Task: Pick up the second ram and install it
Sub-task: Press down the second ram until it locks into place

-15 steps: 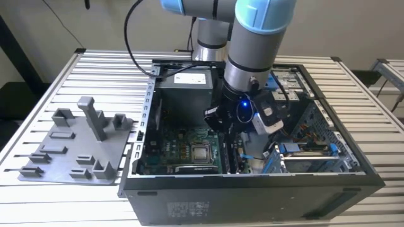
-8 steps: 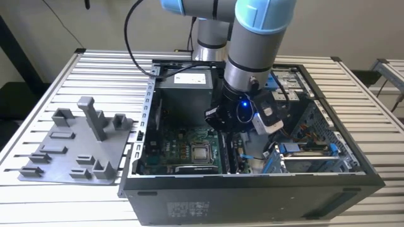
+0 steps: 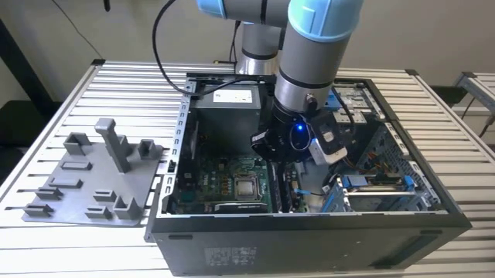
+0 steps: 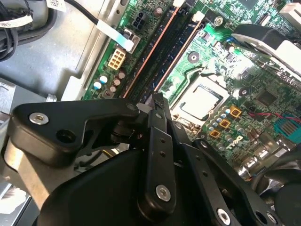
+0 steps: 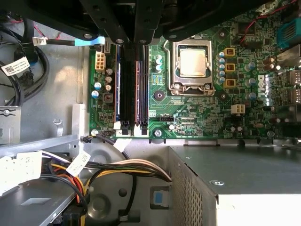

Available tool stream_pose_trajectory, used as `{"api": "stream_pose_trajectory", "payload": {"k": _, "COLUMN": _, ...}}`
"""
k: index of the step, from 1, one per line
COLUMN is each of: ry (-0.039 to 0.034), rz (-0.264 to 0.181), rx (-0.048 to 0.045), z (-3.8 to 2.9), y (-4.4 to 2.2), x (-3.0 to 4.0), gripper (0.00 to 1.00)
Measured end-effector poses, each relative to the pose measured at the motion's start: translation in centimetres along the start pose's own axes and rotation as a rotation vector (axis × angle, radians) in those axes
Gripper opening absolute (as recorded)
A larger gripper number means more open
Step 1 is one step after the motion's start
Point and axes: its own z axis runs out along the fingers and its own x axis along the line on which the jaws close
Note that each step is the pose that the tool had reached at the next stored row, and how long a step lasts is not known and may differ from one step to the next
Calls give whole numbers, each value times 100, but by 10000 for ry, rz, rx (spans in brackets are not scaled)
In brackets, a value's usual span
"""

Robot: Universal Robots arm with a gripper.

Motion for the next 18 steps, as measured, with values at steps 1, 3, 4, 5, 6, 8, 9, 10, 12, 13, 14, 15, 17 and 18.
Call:
{"api": "stream_pose_trajectory", "payload": {"k": 1, "ry": 0, "rz": 0, "rx": 0, "z": 0, "y": 0, "x": 0, "gripper": 11}}
{"api": "stream_pose_trajectory", "payload": {"k": 3, "ry": 0, "rz": 0, "rx": -2, "z": 0, "y": 0, "x": 0, "gripper": 11}}
{"api": "stream_pose_trajectory", "payload": {"k": 4, "ry": 0, "rz": 0, "rx": -3, "z": 0, "y": 0, "x": 0, "gripper": 11}}
{"api": "stream_pose_trajectory", "payload": {"k": 5, "ry": 0, "rz": 0, "rx": -3, "z": 0, "y": 0, "x": 0, "gripper": 11}}
{"api": "stream_pose_trajectory", "payload": {"k": 6, "ry": 1, "rz": -2, "rx": -1, "z": -1, "y": 1, "x": 0, "gripper": 11}}
{"api": "stream_pose_trajectory", "payload": {"k": 8, "ry": -3, "rz": -41, "rx": 8, "z": -1, "y": 7, "x": 0, "gripper": 11}}
{"api": "stream_pose_trajectory", "payload": {"k": 9, "ry": -5, "rz": -92, "rx": 11, "z": 0, "y": 11, "x": 0, "gripper": 11}}
{"api": "stream_pose_trajectory", "payload": {"k": 10, "ry": -11, "rz": -154, "rx": 19, "z": 0, "y": 16, "x": 0, "gripper": 11}}
{"api": "stream_pose_trajectory", "payload": {"k": 12, "ry": -35, "rz": -284, "rx": 40, "z": 2, "y": 29, "x": 0, "gripper": 11}}
{"api": "stream_pose_trajectory", "payload": {"k": 13, "ry": -49, "rz": -343, "rx": 48, "z": 3, "y": 36, "x": 1, "gripper": 11}}
{"api": "stream_pose_trajectory", "payload": {"k": 14, "ry": -66, "rz": -406, "rx": 54, "z": 4, "y": 42, "x": 1, "gripper": 11}}
{"api": "stream_pose_trajectory", "payload": {"k": 15, "ry": -85, "rz": -464, "rx": 60, "z": 6, "y": 45, "x": 1, "gripper": 11}}
{"api": "stream_pose_trajectory", "payload": {"k": 17, "ry": -120, "rz": -541, "rx": 63, "z": 13, "y": 48, "x": 1, "gripper": 11}}
{"api": "stream_pose_trajectory", "payload": {"k": 18, "ry": -139, "rz": -582, "rx": 65, "z": 16, "y": 49, "x": 2, "gripper": 11}}
